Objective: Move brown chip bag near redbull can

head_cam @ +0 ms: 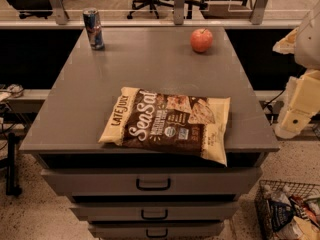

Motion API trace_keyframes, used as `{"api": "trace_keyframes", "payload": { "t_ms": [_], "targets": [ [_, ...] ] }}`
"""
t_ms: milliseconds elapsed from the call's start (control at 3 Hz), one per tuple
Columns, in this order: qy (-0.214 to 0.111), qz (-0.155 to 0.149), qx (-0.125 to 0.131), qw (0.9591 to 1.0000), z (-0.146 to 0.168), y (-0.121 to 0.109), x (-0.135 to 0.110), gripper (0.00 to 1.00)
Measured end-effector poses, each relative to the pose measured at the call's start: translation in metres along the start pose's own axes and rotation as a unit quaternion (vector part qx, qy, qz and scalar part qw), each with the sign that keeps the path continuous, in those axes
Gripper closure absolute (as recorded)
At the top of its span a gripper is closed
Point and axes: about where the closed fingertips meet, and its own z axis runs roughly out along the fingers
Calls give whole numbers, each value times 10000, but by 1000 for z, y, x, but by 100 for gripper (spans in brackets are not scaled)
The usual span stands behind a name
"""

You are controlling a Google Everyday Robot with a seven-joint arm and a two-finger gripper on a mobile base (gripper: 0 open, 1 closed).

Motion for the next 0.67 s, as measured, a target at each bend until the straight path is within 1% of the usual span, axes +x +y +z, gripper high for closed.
{"api": "trace_keyframes", "payload": {
  "t_ms": [333,667],
  "targets": [
    [0,0,0,10000,0,0,0,0],
    [-191,3,-105,9998,11,-4,-5,0]
  ]
}}
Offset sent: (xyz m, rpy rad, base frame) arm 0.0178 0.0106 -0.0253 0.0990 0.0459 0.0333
